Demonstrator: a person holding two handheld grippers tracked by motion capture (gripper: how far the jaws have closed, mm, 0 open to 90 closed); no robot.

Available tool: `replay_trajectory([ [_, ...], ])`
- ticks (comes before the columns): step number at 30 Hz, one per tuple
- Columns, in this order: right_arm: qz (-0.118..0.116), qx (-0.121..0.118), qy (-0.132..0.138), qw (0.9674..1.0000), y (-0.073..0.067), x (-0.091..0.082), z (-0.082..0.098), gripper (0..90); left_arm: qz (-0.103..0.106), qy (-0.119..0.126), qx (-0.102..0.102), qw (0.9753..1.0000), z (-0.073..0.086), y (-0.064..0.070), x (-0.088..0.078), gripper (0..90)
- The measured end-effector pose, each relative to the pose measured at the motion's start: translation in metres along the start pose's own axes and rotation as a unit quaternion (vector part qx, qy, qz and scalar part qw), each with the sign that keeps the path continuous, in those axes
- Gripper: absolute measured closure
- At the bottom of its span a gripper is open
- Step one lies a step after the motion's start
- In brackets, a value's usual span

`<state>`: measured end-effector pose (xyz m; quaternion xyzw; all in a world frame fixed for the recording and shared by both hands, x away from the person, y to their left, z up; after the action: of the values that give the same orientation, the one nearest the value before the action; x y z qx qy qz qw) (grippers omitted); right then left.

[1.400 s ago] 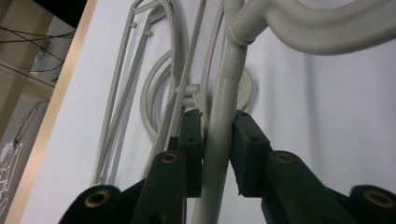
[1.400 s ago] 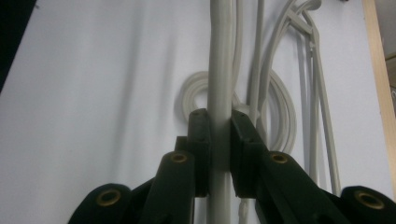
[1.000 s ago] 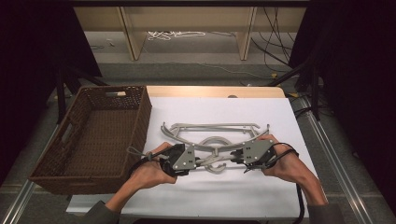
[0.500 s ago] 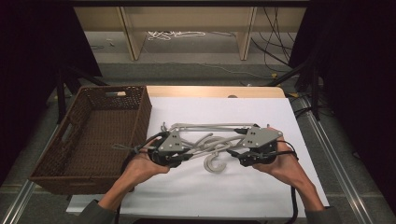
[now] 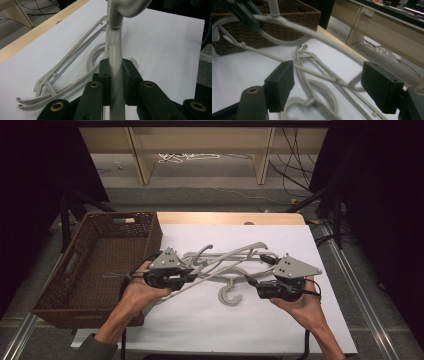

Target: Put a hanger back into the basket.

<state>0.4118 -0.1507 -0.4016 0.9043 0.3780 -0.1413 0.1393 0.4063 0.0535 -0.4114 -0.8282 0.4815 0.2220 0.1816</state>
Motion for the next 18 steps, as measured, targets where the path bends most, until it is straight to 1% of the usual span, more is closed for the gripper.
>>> replay_trajectory([
  [1, 0.006, 0.014, 0.003, 0.9999, -0.002, -0.001, 0.007, 25.6, 0.0, 0.009, -0.015, 0.9998, -0.002, -0.003, -0.003, 79.5],
  [2, 0.006, 0.014, 0.003, 0.9999, -0.002, -0.001, 0.007, 25.6, 0.0, 0.009, -0.015, 0.9998, -0.002, -0.003, -0.003, 79.5],
  [3, 0.007, 0.017, 0.0, 0.9998, -0.003, 0.0, 0.016, 25.5, 0.004, 0.013, -0.031, 0.9994, -0.004, -0.005, -0.005, 79.5],
  [4, 0.007, 0.02, -0.002, 0.9998, -0.004, 0.0, 0.02, 25.5, 0.008, 0.015, -0.039, 0.9991, -0.006, -0.005, -0.006, 79.5],
  [5, 0.005, 0.023, -0.002, 0.9997, -0.005, 0.0, 0.023, 25.5, 0.009, 0.014, -0.039, 0.9991, -0.008, -0.006, -0.009, 79.5],
  [6, 0.001, 0.026, -0.004, 0.9996, -0.007, 0.001, 0.025, 25.5, 0.014, 0.016, -0.048, 0.9986, -0.011, -0.006, -0.012, 79.5],
  [7, -0.004, 0.033, -0.013, 0.9994, -0.009, 0.0, 0.028, 25.5, 0.024, 0.025, -0.058, 0.9977, -0.017, -0.004, -0.015, 79.5],
  [8, -0.004, 0.031, -0.007, 0.9995, -0.009, 0.001, 0.028, 25.5, 0.024, 0.025, -0.058, 0.9977, -0.017, -0.004, -0.015, 79.5],
  [9, -0.003, 0.031, -0.006, 0.9995, -0.009, 0.001, 0.029, 25.5, 0.033, 0.035, -0.072, 0.9962, -0.027, -0.003, -0.021, 79.5],
  [10, -0.004, 0.032, -0.008, 0.9994, -0.01, 0.001, 0.029, 25.5, 0.039, 0.038, -0.07, 0.9961, -0.032, -0.003, -0.024, 79.5],
  [11, -0.005, 0.034, -0.008, 0.9994, -0.011, 0.001, 0.03, 25.5, 0.034, 0.037, -0.067, 0.9964, -0.037, -0.003, -0.027, 79.5],
  [12, -0.008, 0.033, -0.01, 0.9994, -0.012, 0.001, 0.03, 25.5, 0.036, 0.04, -0.06, 0.9967, -0.042, -0.004, -0.031, 79.5],
  [13, -0.007, 0.036, -0.006, 0.9993, -0.013, 0.001, 0.031, 25.5, 0.043, 0.039, -0.071, 0.9958, -0.046, -0.003, -0.035, 79.5],
  [14, -0.009, 0.033, -0.011, 0.9994, -0.013, 0.0, 0.032, 25.5, 0.04, 0.041, -0.075, 0.9956, -0.049, -0.003, -0.039, 79.5],
  [15, -0.01, 0.033, -0.011, 0.9993, -0.014, 0.0, 0.033, 25.5, 0.039, 0.043, -0.068, 0.996, -0.053, -0.005, -0.042, 79.5],
  [16, -0.012, 0.036, -0.013, 0.9992, -0.015, 0.0, 0.034, 25.5, 0.036, 0.049, -0.068, 0.9958, -0.057, -0.006, -0.046, 79.5],
  [17, -0.011, 0.036, -0.013, 0.9992, -0.015, -0.001, 0.035, 25.6, 0.033, 0.046, -0.064, 0.9963, -0.058, -0.008, -0.05, 79.5],
  [18, -0.008, 0.038, -0.012, 0.9992, -0.014, -0.001, 0.035, 25.8, 0.032, 0.052, -0.063, 0.9962, -0.06, -0.01, -0.053, 79.5],
])
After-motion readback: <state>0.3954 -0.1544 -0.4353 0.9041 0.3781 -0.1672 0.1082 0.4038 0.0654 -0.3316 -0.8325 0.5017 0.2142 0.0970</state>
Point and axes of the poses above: each handheld gripper's, and its own axes: x roughly forward along the jaws, z roughly out of its underside, y roughly to its right, the point moved 10 cm from there along x, roughly forward along the jaws, and after that the axes turned 5 degrees about x, right-handed, at the moved point
